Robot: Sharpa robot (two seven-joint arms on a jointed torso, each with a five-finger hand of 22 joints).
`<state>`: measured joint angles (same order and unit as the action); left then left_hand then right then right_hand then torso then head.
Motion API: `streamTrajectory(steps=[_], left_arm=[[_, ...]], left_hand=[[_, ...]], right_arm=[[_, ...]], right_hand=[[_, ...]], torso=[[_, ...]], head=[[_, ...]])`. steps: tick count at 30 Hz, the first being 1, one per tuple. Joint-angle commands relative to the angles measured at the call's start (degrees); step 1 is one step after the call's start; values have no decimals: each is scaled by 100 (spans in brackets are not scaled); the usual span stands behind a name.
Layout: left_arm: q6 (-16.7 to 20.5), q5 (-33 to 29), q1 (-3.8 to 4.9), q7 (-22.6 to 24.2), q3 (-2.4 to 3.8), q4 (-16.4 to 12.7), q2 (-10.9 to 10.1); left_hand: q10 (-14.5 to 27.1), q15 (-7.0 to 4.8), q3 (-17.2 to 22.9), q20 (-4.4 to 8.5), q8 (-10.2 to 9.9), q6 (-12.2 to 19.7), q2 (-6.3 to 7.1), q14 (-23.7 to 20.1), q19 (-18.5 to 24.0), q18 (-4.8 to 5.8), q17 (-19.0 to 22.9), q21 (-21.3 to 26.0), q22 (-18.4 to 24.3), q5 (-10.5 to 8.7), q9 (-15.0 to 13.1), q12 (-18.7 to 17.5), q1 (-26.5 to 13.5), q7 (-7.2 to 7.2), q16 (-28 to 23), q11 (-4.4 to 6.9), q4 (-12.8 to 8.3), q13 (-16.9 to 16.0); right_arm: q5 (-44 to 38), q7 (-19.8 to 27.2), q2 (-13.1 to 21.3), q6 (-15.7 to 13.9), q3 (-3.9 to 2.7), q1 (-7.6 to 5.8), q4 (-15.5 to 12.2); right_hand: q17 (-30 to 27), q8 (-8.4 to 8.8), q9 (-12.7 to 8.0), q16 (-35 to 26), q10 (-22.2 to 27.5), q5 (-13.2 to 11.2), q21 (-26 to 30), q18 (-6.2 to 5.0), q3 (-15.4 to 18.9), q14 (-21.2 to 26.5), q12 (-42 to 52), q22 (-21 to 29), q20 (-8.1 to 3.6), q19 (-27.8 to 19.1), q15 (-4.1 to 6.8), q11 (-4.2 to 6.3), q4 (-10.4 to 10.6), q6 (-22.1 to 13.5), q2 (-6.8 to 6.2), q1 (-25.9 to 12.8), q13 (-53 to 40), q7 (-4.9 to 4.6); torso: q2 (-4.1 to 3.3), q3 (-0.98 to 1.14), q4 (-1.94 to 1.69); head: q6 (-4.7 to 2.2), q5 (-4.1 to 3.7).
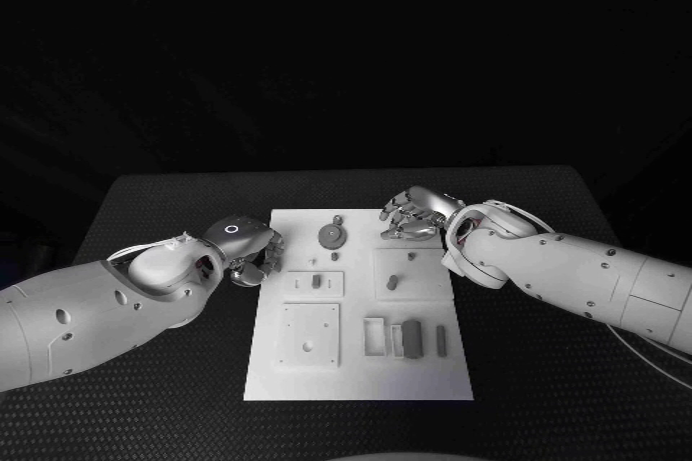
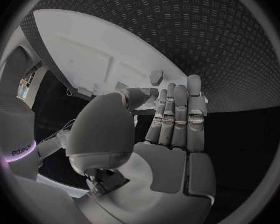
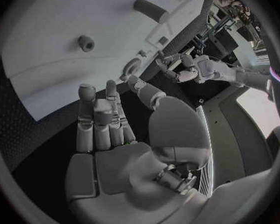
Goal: Assemble the parts on the task board
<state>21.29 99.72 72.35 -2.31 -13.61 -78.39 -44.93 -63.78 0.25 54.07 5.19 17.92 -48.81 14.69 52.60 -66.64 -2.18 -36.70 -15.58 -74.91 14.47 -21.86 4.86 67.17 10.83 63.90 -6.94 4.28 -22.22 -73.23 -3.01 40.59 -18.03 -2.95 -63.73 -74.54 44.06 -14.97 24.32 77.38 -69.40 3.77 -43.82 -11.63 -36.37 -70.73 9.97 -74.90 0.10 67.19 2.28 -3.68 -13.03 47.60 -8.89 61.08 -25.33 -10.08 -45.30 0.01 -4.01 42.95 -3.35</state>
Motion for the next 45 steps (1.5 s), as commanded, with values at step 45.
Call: streamTrajectory(steps=[45], left_arm=[[17,244,100,415,5,-296,-243]], left_hand=[[204,-51,-2051,57,192,-249,170,-70,45,-171,47,300,7,-1144,-89,-101,438,-460,-162,153,-1335,97]], right_arm=[[8,50,1,30,0,9,-2]], right_hand=[[-7,-35,-10,-25,-8,6,23,-337,-4,28,35,-114,-42,-10,-6,-50,36,-10,-4,-40,-7,-38]], torso=[[-6,1,4]], head=[[-9,33]])
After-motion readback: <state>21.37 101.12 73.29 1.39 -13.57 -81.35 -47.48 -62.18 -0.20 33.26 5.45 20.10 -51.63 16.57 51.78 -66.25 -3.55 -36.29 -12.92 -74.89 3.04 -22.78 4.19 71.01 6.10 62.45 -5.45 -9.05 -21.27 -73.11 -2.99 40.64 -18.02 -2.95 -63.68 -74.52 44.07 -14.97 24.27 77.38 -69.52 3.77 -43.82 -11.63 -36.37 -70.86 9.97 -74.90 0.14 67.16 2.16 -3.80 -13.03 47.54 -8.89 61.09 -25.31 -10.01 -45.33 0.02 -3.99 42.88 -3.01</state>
